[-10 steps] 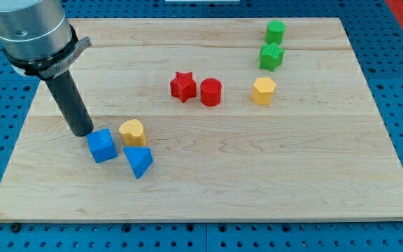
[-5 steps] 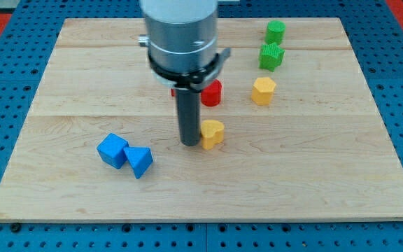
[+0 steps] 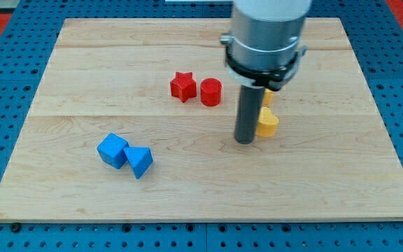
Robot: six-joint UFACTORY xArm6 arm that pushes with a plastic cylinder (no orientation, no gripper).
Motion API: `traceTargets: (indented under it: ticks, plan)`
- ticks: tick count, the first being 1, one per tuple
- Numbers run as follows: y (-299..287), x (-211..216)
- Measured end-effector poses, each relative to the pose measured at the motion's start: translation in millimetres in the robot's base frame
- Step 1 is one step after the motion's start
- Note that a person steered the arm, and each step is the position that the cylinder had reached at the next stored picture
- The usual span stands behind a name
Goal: Move the yellow heart to the bottom side of the yellow hexagon
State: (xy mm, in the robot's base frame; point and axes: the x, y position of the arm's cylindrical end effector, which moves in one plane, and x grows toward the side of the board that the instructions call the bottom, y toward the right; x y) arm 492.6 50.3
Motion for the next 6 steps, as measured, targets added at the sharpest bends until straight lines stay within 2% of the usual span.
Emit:
traceTargets:
  ticks: [1,5,6]
  plan:
    - [-2,-28]
    - [29,-25]
    - [23,-38]
